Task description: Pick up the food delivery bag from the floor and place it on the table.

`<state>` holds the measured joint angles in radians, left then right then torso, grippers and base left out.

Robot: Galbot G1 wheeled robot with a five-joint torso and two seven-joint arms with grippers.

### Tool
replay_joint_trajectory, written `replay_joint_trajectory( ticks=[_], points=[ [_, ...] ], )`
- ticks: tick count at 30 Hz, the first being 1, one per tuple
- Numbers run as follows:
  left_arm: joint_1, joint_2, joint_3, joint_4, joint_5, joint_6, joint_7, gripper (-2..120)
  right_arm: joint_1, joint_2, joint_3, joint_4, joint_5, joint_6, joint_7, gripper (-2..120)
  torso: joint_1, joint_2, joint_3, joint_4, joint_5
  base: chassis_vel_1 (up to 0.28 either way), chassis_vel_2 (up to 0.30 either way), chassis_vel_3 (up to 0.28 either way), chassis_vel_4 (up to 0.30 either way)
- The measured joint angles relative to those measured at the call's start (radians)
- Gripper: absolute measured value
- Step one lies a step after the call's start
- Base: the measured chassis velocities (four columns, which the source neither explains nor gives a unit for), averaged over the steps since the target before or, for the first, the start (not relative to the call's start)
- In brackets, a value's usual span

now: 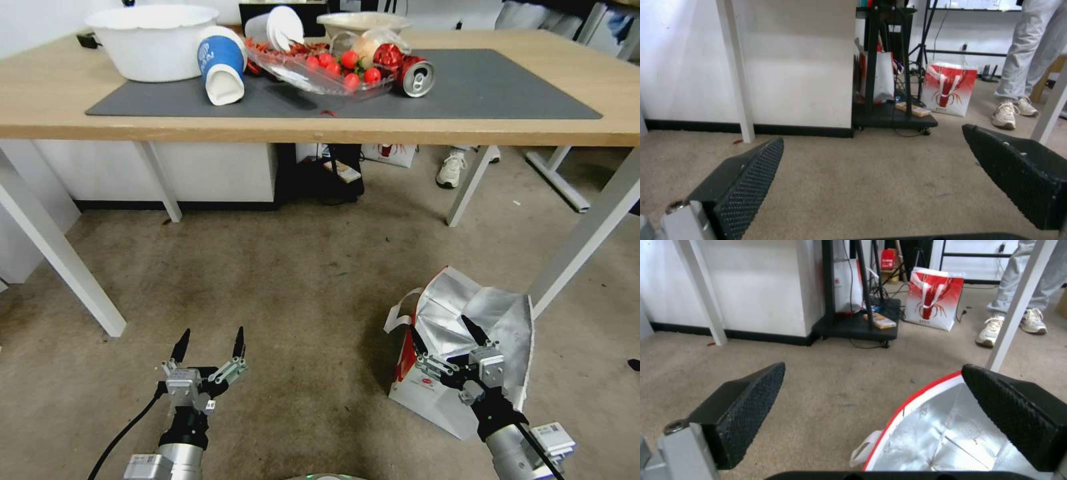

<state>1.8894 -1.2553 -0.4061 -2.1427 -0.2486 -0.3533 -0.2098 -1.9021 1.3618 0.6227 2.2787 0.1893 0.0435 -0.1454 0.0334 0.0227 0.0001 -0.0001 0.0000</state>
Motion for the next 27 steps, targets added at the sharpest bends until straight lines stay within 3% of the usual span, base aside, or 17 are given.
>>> replay_joint_trajectory(
  ticks=[14, 18, 19, 21, 24, 25, 27],
  points=[
    [-0.011, -0.003, -0.003, 0.008, 0.025, -0.021, 0.0, 100, 0.0, -0.018, 0.041, 0.083, 0.037, -0.042, 0.029, 100, 0.0, 0.004, 0.0, 0.0, 0.0, 0.0, 0.0, 0.0, 0.0],
    [-0.015, -0.003, -0.001, 0.01, 0.033, -0.015, -0.002, 100, 0.017, -0.067, 0.118, 0.099, 0.083, -0.15, 0.114, 100, 0.0, 0.006, 0.0, 0.0, 0.0003, 0.0, 0.0, 0.0, 0.0],
    [-0.015, -0.001, 0.001, 0.01, 0.033, -0.011, -0.002, 100, 0.019, -0.105, 0.163, 0.102, 0.109, -0.217, 0.158, 100, 0.0, 0.006, 0.0, 0.0, 0.0003, 0.0, 0.0, 0.0, 0.0],
    [-0.016, -0.001, 0.002, 0.01, 0.033, -0.01, -0.003, 100, 0.019, -0.117, 0.177, 0.103, 0.119, -0.24, 0.173, 100, 0.001, 0.006, 0.0, 0.0, 0.0002, 0.0, 0.0, 0.0, 0.0],
    [-0.022, 0.001, 0.003, 0.009, 0.032, -0.009, -0.005, 100, 0.023, -0.223, 0.274, 0.129, 0.225, -0.449, 0.306, 100, 0.001, 0.008, 0.0, 0.0, 0.0002, 0.0, 0.0, 0.0, 0.0],
    [-0.022, 0.001, 0.003, 0.009, 0.032, -0.009, -0.005, 100, 0.023, -0.223, 0.274, 0.129, 0.225, -0.449, 0.306, 100, 0.001, 0.008, 0.0, 0.0, 0.0002, 0.0, 0.0, 0.0, 0.0],
    [-0.025, 0.001, 0.003, 0.008, 0.031, -0.008, -0.011, 100, 0.027, -0.269, 0.311, 0.143, 0.292, -0.545, 0.366, 100, 0.001, 0.008, 0.0, 0.0, 0.0, 0.0, 0.0, 0.0, 0.0]
  ],
)
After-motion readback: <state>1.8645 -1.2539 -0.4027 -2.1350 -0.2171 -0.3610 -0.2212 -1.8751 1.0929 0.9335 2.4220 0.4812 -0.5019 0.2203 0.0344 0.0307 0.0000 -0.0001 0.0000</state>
